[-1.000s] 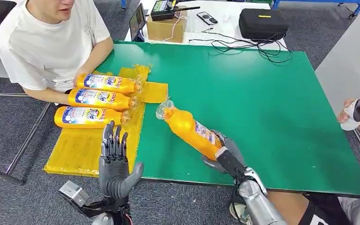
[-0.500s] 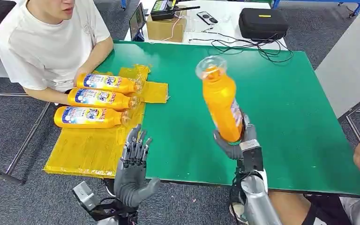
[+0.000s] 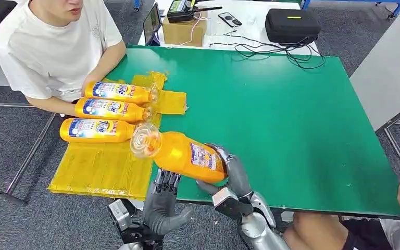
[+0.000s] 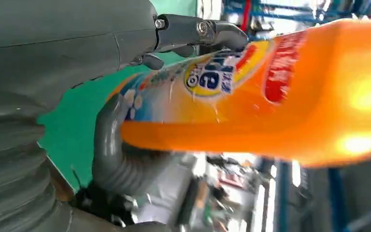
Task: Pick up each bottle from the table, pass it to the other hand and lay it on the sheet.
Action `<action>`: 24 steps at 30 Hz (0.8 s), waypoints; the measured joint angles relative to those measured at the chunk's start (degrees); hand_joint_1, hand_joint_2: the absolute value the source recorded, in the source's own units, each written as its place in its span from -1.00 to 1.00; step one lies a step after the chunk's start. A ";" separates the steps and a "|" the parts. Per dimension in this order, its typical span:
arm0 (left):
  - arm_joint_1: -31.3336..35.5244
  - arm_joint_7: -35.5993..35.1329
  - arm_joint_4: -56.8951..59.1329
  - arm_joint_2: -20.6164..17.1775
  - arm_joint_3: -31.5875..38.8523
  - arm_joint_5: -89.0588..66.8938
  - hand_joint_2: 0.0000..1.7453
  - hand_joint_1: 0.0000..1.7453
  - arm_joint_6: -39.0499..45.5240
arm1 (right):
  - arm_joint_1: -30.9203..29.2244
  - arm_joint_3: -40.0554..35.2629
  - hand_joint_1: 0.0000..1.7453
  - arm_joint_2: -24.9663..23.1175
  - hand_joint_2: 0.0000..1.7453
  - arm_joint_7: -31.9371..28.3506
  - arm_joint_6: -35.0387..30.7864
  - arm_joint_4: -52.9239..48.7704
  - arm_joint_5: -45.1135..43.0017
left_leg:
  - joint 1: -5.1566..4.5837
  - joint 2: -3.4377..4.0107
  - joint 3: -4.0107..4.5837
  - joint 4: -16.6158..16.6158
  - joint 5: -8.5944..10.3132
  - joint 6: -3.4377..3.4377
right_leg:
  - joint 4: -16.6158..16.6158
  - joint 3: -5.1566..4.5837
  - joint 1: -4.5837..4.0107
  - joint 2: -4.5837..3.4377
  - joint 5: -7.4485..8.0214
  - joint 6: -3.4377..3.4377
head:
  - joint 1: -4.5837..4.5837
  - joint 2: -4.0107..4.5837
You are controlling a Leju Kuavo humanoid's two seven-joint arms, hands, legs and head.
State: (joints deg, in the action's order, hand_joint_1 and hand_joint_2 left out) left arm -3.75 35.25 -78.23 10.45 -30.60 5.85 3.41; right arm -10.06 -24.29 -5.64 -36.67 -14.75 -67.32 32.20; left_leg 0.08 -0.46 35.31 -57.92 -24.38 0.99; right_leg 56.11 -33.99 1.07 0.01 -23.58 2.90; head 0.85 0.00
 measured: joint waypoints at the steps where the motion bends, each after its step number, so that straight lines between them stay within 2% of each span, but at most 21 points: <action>1: 0.00 -0.02 0.02 0.02 0.00 -0.13 1.00 -1.00 0.17 | 0.02 -0.11 1.00 0.00 1.00 0.07 0.00 -0.02 0.09 | 0.00 0.00 0.00 0.00 0.00 0.00 | 0.00 0.00 0.00 0.00 0.00 0.00 | 0.00 0.00; 5: -0.02 -0.50 -0.44 0.50 1.00 -4.19 1.00 -1.00 3.99 | 1.09 -5.44 1.00 -0.09 1.00 1.31 -0.24 -0.28 0.28 | 0.00 -0.03 0.00 0.00 0.00 0.00 | 0.00 -0.01 0.00 0.00 0.00 0.00 | 0.02 0.00; 17: -0.13 0.85 -2.82 1.36 2.93 -8.10 1.00 -1.00 8.76 | 2.67 -9.81 1.00 -1.11 1.00 1.31 0.96 -0.31 -0.37 | 0.00 -0.02 0.00 0.00 0.00 0.00 | 0.00 -0.01 -0.01 0.00 0.00 0.00 | 0.02 0.00; 18: -0.22 0.96 -3.10 1.38 3.04 -8.30 1.00 -0.58 8.87 | 2.64 -9.99 1.00 -1.16 1.00 1.33 1.07 -0.31 -0.61 | 0.00 -0.01 0.00 0.00 0.00 0.00 | 0.00 -0.01 -0.01 0.00 0.00 0.00 | 0.00 0.00; 19: -0.27 1.05 -3.32 1.38 3.10 -8.41 1.00 0.66 9.04 | 2.64 -10.09 1.00 -1.20 1.00 1.33 1.16 -0.28 -0.87 | 0.00 -0.01 0.00 0.00 0.00 0.00 | 0.00 -0.01 -0.01 0.00 0.00 0.00 | 0.00 0.00; 24: -0.72 1.12 -4.48 1.38 3.45 -9.20 1.00 0.66 9.20 | 2.44 -10.23 1.00 -1.33 1.00 1.35 2.67 -0.02 -2.78 | 0.00 -0.01 -0.01 0.00 0.00 0.00 | 0.00 -0.01 -0.01 0.00 0.00 0.00 | 0.00 0.00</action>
State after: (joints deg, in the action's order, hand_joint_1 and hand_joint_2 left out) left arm -4.46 36.37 -82.71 11.82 -27.15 -3.35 12.61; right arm -7.62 -34.51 -6.97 -35.32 -12.09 -67.34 29.42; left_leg 0.09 -0.47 35.30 -57.92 -24.38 0.99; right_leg 56.11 -34.01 1.07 0.01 -23.58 2.90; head 0.85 0.00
